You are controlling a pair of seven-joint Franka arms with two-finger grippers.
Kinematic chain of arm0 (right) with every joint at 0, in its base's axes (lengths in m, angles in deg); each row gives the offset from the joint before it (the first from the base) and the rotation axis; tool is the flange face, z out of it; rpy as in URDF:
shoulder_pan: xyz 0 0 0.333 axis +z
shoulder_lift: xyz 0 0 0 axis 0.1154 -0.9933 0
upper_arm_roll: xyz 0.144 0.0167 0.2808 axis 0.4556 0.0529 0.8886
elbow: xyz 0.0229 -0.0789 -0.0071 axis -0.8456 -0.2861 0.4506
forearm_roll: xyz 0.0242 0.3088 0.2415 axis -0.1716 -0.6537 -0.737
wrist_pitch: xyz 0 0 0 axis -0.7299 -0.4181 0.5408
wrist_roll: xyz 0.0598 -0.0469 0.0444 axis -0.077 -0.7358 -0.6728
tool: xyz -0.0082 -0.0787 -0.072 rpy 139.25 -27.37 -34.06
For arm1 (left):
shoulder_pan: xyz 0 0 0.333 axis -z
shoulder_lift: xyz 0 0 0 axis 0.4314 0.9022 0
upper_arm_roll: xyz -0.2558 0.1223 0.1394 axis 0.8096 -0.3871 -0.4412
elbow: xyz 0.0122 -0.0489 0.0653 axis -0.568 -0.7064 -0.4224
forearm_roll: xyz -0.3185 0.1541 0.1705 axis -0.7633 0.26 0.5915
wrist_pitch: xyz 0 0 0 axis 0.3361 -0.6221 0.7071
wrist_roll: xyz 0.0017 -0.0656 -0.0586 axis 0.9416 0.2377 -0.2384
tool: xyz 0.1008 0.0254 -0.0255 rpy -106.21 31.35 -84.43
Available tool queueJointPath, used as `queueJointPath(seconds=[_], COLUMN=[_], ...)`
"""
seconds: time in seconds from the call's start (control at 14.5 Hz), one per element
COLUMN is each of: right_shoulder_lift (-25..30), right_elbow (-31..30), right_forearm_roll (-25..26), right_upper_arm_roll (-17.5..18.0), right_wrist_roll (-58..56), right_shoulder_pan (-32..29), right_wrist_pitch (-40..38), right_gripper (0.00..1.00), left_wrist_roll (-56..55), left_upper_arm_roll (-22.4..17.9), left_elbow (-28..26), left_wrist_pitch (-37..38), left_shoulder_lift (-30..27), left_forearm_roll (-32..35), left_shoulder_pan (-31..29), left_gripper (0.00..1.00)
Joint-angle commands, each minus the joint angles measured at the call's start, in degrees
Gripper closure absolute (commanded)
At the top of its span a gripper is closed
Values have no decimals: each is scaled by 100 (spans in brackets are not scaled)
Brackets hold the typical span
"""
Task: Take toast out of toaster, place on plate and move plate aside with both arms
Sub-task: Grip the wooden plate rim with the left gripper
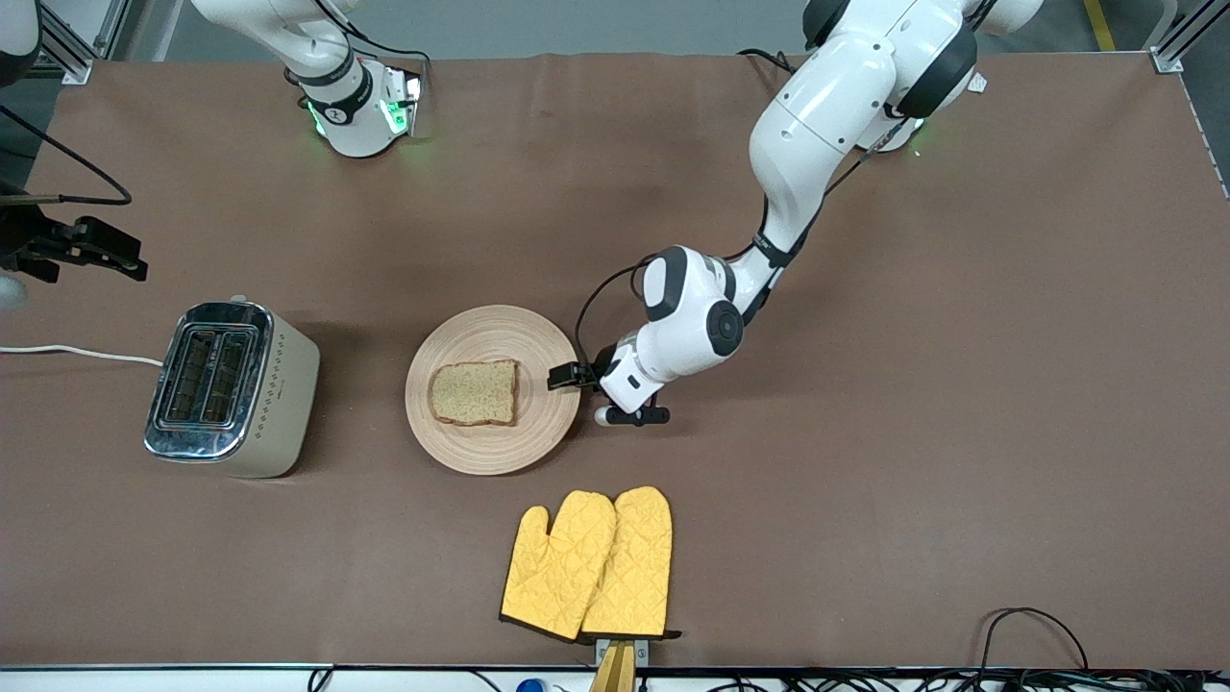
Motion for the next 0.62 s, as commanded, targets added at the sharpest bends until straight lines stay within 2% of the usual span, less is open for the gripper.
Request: queueJointPath(seconds=[0.0,0.14,0.21,0.28,0.34,0.55], right_shoulder_lift=[-60,-52,-52,-52,-52,-52], right_elbow=[112,120,120,120,112,120], right_forearm_roll=[62,62,62,62,62,62], right_upper_arm_roll=[28,28,28,28,28,28], right_wrist_roll=[-9,26,17,26,9,-9], right_shoulder_pan=[-16,1,-7,1,1,-7], right_wrist_pitch=[-66,-66,-66,-74,-74,-66], right_gripper=[0,0,0,0,0,0], left_wrist_roll=[309,459,547,626,635,828], left_upper_arm_roll=[15,15,24,59,85,94], left_elbow=[176,167,176,168,159,150], left_wrist_pitch=[-83,-83,-83,-100,-118,-206], left_shoulder_lift=[116,116,116,99,90,81], left_forearm_roll=[-122,-122,-122,-131,-131,-131], left_shoulder_pan=[31,40,40,31,22,5], left_gripper=[21,53,74,83,99,100])
